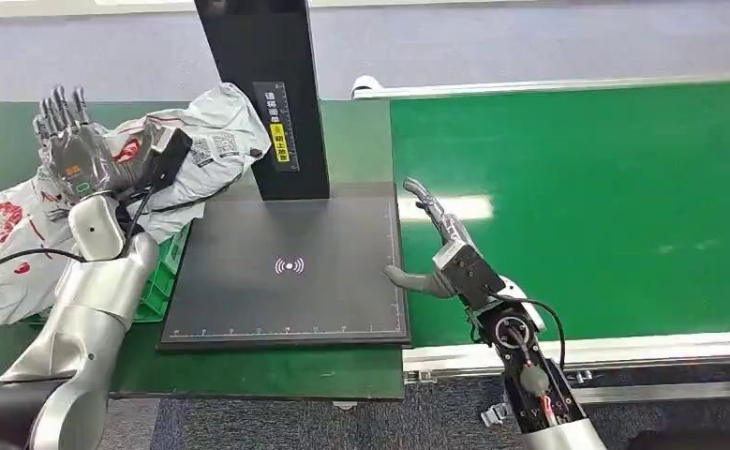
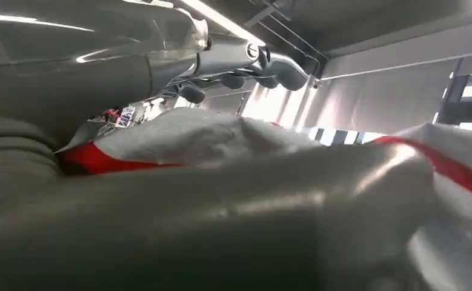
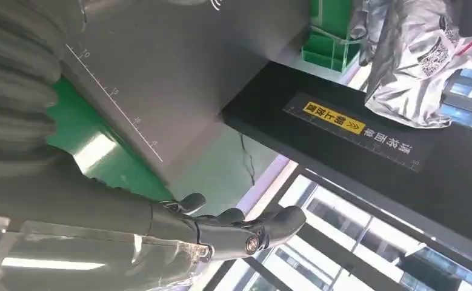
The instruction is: Moved the parcel from conveyor to table for the left to box.
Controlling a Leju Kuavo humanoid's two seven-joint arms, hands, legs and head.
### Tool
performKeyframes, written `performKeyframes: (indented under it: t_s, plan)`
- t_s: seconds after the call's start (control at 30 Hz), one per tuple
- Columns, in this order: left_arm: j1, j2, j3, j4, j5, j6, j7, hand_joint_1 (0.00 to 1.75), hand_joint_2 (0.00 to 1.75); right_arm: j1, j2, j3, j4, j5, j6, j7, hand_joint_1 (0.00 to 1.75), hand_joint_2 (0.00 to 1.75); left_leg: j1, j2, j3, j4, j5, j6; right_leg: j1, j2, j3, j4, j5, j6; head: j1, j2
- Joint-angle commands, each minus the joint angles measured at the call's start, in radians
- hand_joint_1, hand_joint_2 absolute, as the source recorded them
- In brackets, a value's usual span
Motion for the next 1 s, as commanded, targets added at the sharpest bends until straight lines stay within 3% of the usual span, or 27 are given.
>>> performKeyframes:
  t_s: [0.03, 0.07, 0.1, 0.17, 0.2, 0.23, 0.27, 0.37, 0.4, 0.43, 0.5, 0.63, 0.73, 0.8, 0.93, 1.0]
  plan:
    - [-0.015, -0.008, 0.029, 0.022, 0.002, 0.036, -0.004, 0.00, 0.00, -0.031, -0.016, 0.029, 0.049, 0.002, 0.000, 0.005, 0.00, 1.75, 0.000, 0.000, 0.002, -0.001, 0.000, 0.001, 0.000, 0.000, 0.002, -0.002, 0.000, 0.000, 0.000, 0.000]
    - [-0.015, -0.008, 0.029, 0.022, 0.002, 0.036, -0.004, 0.00, 0.00, -0.031, -0.016, 0.029, 0.049, 0.002, 0.000, 0.005, 0.00, 1.75, 0.000, 0.000, 0.002, -0.001, 0.000, 0.001, 0.000, 0.000, 0.002, -0.001, 0.000, 0.000, 0.000, 0.000]
    - [0.049, -0.078, 0.143, -0.166, 0.080, 0.036, -0.194, 0.00, 0.00, -0.025, -0.019, 0.027, 0.042, 0.002, -0.001, 0.005, 0.00, 1.75, 0.000, 0.000, 0.001, 0.000, 0.000, 0.000, 0.000, 0.000, 0.001, -0.001, 0.000, 0.000, 0.000, 0.000]
    - [0.080, -0.150, 0.215, -0.246, 0.066, 0.036, -0.309, 0.00, 0.00, -0.025, -0.021, 0.029, 0.048, 0.002, -0.003, 0.005, 0.00, 1.75, 0.000, -0.001, 0.002, -0.002, 0.000, 0.001, 0.000, -0.001, 0.003, -0.003, 0.000, 0.000, 0.000, 0.000]
    - [0.081, -0.177, 0.212, -0.231, -0.015, 0.036, -0.305, 0.00, 0.00, -0.030, -0.024, 0.033, 0.056, 0.002, -0.004, 0.004, 0.00, 1.75, 0.000, -0.002, 0.001, -0.001, 0.000, 0.001, 0.000, -0.001, 0.002, -0.002, 0.000, 0.000, 0.000, 0.000]
    - [0.048, -0.144, 0.116, -0.099, -0.092, 0.036, -0.176, 0.00, 0.00, -0.035, -0.025, 0.033, 0.063, 0.002, -0.005, 0.004, 0.00, 1.75, 0.000, -0.003, 0.002, -0.001, 0.000, 0.001, 0.000, -0.003, 0.003, -0.003, -0.001, 0.000, 0.000, 0.000]
    - [0.009, -0.102, 0.002, 0.004, -0.092, 0.015, -0.068, 0.00, 1.75, -0.038, -0.024, 0.033, 0.070, 0.002, -0.005, 0.004, 0.00, 1.75, 0.000, -0.003, 0.002, -0.001, 0.000, 0.001, 0.000, -0.003, 0.003, -0.003, -0.001, 0.000, 0.000, 0.000]
    - [-0.152, -0.023, -0.342, 0.254, -0.092, -0.208, 0.207, 0.00, 1.75, -0.072, 0.000, 0.040, 0.120, 0.014, 0.013, -0.007, 0.00, 1.75, 0.000, -0.006, 0.000, 0.001, 0.001, 0.001, 0.000, -0.006, 0.002, -0.001, -0.001, 0.000, 0.001, 0.000]
    - [-0.175, -0.018, -0.337, 0.298, -0.092, -0.257, 0.202, 0.00, 1.75, -0.085, 0.009, 0.042, 0.134, 0.019, 0.015, -0.009, 0.00, 1.75, 0.001, -0.008, -0.001, 0.001, 0.001, 0.001, 0.001, -0.007, 0.001, -0.001, 0.000, 0.000, 0.000, 0.000]
    - [-0.223, 0.012, -0.460, 0.365, -0.092, -0.405, 0.258, 0.00, 1.75, -0.098, 0.015, 0.053, 0.150, 0.031, 0.020, -0.008, 0.00, 1.75, 0.001, -0.005, -0.002, 0.002, 0.001, 0.000, 0.001, -0.004, -0.001, 0.001, 0.000, 0.000, 0.000, 0.000]
    - [-0.253, 0.041, -0.520, 0.409, -0.092, -0.522, 0.283, 0.00, 1.75, -0.101, 0.017, 0.058, 0.154, 0.039, 0.021, -0.010, 0.00, 1.75, 0.001, -0.001, -0.001, 0.001, 0.001, 0.000, 0.001, -0.001, -0.001, 0.001, 0.001, -0.001, 0.000, 0.000]
    - [-0.264, 0.075, -0.566, 0.435, -0.092, -0.582, 0.300, 0.00, 1.75, -0.107, 0.020, 0.064, 0.187, 0.047, 0.022, -0.020, 0.00, 1.75, 0.000, 0.002, 0.002, 0.000, 0.001, 0.000, 0.000, 0.002, 0.001, 0.000, 0.001, -0.001, 0.000, 0.000]
    - [-0.265, 0.091, -0.594, 0.429, -0.092, -0.534, 0.316, 0.00, 1.75, -0.107, 0.022, 0.065, 0.199, 0.051, 0.018, -0.024, 0.00, 1.75, 0.000, 0.005, 0.003, -0.001, 0.000, 0.000, 0.001, 0.004, 0.001, 0.000, 0.001, -0.001, 0.000, 0.000]
    - [-0.260, 0.092, -0.549, 0.415, -0.079, -0.382, 0.312, 0.00, 1.75, -0.097, 0.016, 0.064, 0.185, 0.052, 0.013, -0.024, 0.00, 1.75, 0.000, 0.005, 0.003, -0.001, 0.000, 0.000, 0.001, 0.004, 0.001, 0.000, 0.001, -0.001, 0.000, 0.000]
    - [-0.214, 0.083, -0.374, 0.307, 0.007, 0.036, 0.178, 0.00, 1.75, -0.068, -0.018, 0.067, 0.124, 0.036, 0.008, -0.005, 0.00, 1.75, 0.001, 0.003, 0.002, -0.001, 0.001, 0.000, 0.001, 0.002, 0.000, 0.000, 0.001, -0.001, 0.000, 0.000]
    - [-0.181, 0.081, -0.327, 0.211, 0.032, 0.036, 0.147, 0.00, 1.75, -0.066, -0.022, 0.067, 0.118, 0.034, 0.008, -0.003, 0.00, 1.75, 0.000, 0.001, 0.000, -0.001, 0.001, 0.000, 0.001, 0.001, 0.000, 0.000, 0.001, -0.001, 0.000, 0.000]
